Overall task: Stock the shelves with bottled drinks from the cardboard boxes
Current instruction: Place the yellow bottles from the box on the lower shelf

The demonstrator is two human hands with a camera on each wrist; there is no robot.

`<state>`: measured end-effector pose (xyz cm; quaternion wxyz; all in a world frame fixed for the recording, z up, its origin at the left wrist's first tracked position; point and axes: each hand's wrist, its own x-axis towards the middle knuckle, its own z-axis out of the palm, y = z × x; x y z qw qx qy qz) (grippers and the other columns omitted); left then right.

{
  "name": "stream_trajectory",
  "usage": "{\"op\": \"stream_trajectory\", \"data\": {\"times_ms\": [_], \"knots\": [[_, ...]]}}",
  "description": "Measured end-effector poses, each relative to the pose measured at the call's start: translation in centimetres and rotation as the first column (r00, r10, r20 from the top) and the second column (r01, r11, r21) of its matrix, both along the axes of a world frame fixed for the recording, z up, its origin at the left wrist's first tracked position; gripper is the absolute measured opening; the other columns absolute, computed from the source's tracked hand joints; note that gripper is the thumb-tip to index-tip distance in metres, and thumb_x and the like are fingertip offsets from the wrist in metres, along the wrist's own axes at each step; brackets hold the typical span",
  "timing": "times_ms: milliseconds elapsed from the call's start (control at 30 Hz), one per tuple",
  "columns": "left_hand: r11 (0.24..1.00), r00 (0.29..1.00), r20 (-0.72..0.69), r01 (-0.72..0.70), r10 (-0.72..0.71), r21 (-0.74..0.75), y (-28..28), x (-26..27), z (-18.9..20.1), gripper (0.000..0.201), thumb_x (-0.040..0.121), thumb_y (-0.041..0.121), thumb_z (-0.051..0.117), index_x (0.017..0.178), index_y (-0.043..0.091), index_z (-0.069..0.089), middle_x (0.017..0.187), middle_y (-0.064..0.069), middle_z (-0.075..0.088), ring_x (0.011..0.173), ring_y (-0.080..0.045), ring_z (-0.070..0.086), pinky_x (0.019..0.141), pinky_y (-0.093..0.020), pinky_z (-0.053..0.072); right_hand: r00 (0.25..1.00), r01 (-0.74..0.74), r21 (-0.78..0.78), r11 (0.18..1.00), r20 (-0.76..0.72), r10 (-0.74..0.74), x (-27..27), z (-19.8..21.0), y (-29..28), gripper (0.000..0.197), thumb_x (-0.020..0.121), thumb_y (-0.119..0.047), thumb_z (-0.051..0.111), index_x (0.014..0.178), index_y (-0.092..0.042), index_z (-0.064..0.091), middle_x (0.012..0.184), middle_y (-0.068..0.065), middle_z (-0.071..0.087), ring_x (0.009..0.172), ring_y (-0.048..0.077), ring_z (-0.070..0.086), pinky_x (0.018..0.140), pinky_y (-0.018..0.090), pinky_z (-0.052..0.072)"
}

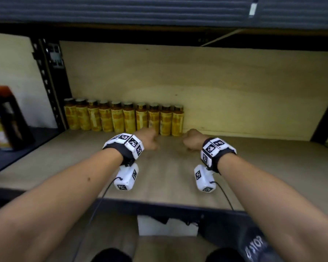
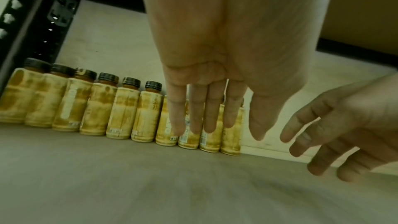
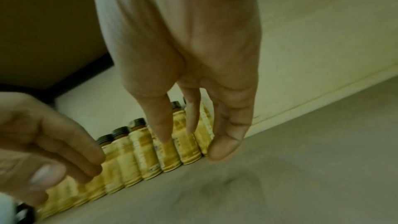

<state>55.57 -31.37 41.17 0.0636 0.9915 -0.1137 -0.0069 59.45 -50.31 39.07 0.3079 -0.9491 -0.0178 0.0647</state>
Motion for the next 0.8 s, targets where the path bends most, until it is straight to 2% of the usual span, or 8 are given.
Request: {"op": "stream_trajectory", "data": {"times_ms": [67, 167, 267, 367, 500, 600, 667, 800], "knots": [[0.998, 0.999, -0.018, 0.032, -0.033, -0.055, 0.5, -3.0, -0.5, 0.036, 0.087, 0.035, 0.065, 0.112, 0.009, 0.067, 0.102, -0.005, 0.069, 0.093, -0.021, 0.065, 0.077, -0.027, 0.050, 0.998, -0.049, 0.006, 0.999, -0.030, 0.049, -4.1, -0.1, -0.2, 0.013, 0.091, -0.009, 0.052, 0.095, -0.001, 0.061, 0.081, 0.014, 0.065, 0.062, 0.024, 0.062, 0.048, 0.024, 0.048], [0.983, 0.989, -0.104, 0.085, -0.103, -0.165, 0.7, -8.2, -2.1, 0.023, 0.088, 0.029, 0.066, 0.095, 0.009, 0.071, 0.077, 0.000, 0.073, 0.066, -0.013, 0.069, 0.065, -0.023, 0.053, 0.985, -0.136, 0.039, 0.990, -0.097, 0.140, -11.0, -1.2, -0.5, 0.012, 0.090, -0.012, 0.058, 0.081, -0.006, 0.061, 0.069, 0.010, 0.062, 0.051, 0.020, 0.055, 0.042, 0.021, 0.040], [0.960, 0.963, -0.220, 0.095, -0.156, -0.265, 1.0, -12.7, -4.7, 0.025, 0.090, 0.025, 0.064, 0.084, 0.001, 0.068, 0.068, -0.009, 0.072, 0.057, -0.021, 0.071, 0.053, -0.027, 0.056, 0.973, -0.152, 0.127, 0.980, -0.153, 0.171, -16.3, -3.5, -0.7, 0.015, 0.091, -0.012, 0.059, 0.079, -0.004, 0.061, 0.062, 0.006, 0.064, 0.044, 0.014, 0.055, 0.040, 0.022, 0.042], [0.947, 0.938, -0.281, 0.115, -0.203, -0.300, 0.8, -16.1, -7.8, 0.022, 0.090, 0.027, 0.065, 0.085, 0.006, 0.068, 0.071, -0.008, 0.073, 0.060, -0.017, 0.070, 0.051, -0.026, 0.054, 0.972, -0.102, 0.283, 0.954, -0.177, 0.157, -20.0, -6.0, -1.1, 0.017, 0.093, -0.018, 0.061, 0.088, -0.002, 0.065, 0.071, 0.012, 0.070, 0.052, 0.017, 0.063, 0.046, 0.024, 0.047], [0.915, 0.912, -0.354, 0.054, -0.209, -0.400, 0.2, -18.0, -13.6, 0.017, 0.087, 0.027, 0.068, 0.084, 0.010, 0.070, 0.072, -0.004, 0.073, 0.064, -0.011, 0.070, 0.063, -0.030, 0.059, 0.957, -0.062, 0.360, 0.931, -0.243, 0.157, -22.6, -11.6, -0.6, 0.024, 0.092, -0.026, 0.065, 0.093, -0.002, 0.069, 0.088, 0.014, 0.074, 0.068, 0.019, 0.070, 0.054, 0.026, 0.052], [0.860, 0.869, -0.476, -0.135, -0.136, -0.493, -0.7, -18.7, -19.9, 0.016, 0.089, 0.021, 0.066, 0.087, 0.006, 0.069, 0.077, -0.009, 0.072, 0.073, -0.022, 0.071, 0.069, -0.035, 0.058, 0.921, -0.013, 0.303, 0.953, -0.368, 0.130, -23.2, -17.5, -0.1, 0.025, 0.093, -0.025, 0.062, 0.097, -0.001, 0.068, 0.090, 0.013, 0.073, 0.074, 0.022, 0.070, 0.059, 0.029, 0.056], [0.861, 0.815, -0.573, -0.233, -0.081, -0.453, -1.5, -19.5, -24.7, 0.016, 0.090, 0.019, 0.064, 0.093, 0.003, 0.069, 0.081, -0.012, 0.070, 0.075, -0.026, 0.069, 0.062, -0.029, 0.055, 0.890, 0.069, 0.281, 0.957, -0.451, 0.069, -23.4, -21.7, -0.4, 0.026, 0.095, -0.024, 0.059, 0.104, 0.000, 0.065, 0.094, 0.012, 0.071, 0.081, 0.026, 0.071, 0.065, 0.031, 0.057], [0.806, 0.668, -0.742, -0.470, 0.057, -0.360, -1.7, -22.2, -33.5, 0.021, 0.090, 0.021, 0.065, 0.101, 0.004, 0.069, 0.089, -0.011, 0.069, 0.074, -0.024, 0.067, 0.059, -0.028, 0.057, 0.756, 0.355, 0.335, 0.873, -0.652, -0.057, -25.0, -29.8, -1.9, 0.023, 0.096, -0.021, 0.058, 0.113, -0.006, 0.060, 0.107, 0.010, 0.068, 0.089, 0.026, 0.069, 0.074, 0.033, 0.057]]}}
